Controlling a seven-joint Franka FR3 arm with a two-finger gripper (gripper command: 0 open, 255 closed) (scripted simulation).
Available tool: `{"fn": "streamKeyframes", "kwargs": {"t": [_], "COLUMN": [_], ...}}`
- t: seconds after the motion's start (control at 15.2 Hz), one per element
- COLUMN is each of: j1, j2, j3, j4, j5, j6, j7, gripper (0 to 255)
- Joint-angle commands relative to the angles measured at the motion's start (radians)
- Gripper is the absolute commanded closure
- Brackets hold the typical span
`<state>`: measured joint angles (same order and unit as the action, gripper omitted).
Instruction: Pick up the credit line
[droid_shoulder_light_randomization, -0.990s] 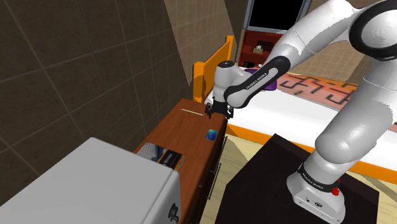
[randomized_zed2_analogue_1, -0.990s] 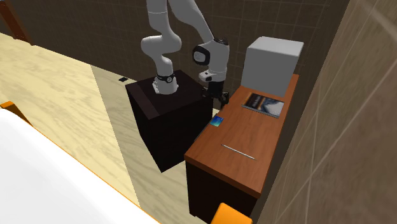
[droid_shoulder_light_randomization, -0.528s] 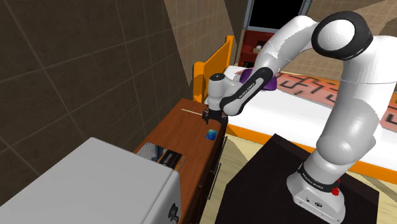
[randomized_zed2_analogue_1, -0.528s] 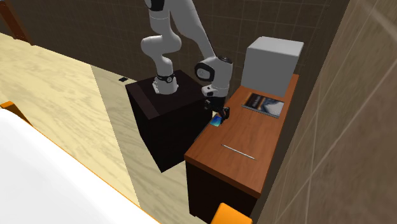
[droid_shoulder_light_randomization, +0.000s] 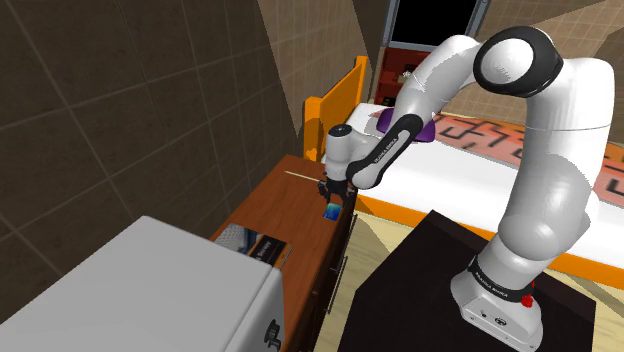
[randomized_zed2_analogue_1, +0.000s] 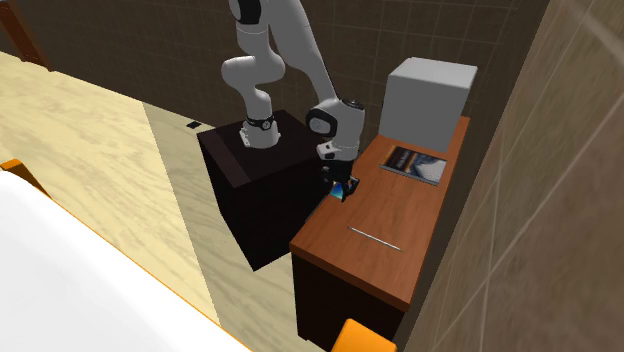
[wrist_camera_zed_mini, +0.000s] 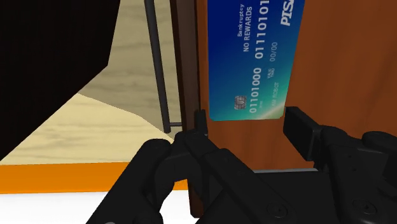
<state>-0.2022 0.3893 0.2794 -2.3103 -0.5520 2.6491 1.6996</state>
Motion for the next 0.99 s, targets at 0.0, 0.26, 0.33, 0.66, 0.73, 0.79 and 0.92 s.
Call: {"fn": "streamKeyframes", "kwargs": {"t": [0.0, 0.26, 0.33, 0.66, 0.73, 0.79, 0.92], "j1": [0.001, 0.001, 0.001, -0.01, -0.016, -0.021, -0.03], "j2": [0.002, 0.001, 0.001, -0.024, -0.038, -0.051, -0.077], "j3": [-0.001, -0.001, -0.001, 0.014, 0.022, 0.029, 0.042], "j4": [0.0, -0.001, -0.001, -0.005, -0.008, -0.011, -0.015], "j5": [-0.001, -0.001, -0.002, 0.022, 0.034, 0.046, 0.071], "j6": [0.0, 0.001, 0.001, -0.018, -0.027, -0.036, -0.055], "j7": [0.001, 0.001, 0.002, -0.019, -0.029, -0.039, -0.059], "gripper": [255, 255, 255, 255, 255, 255, 255]}}
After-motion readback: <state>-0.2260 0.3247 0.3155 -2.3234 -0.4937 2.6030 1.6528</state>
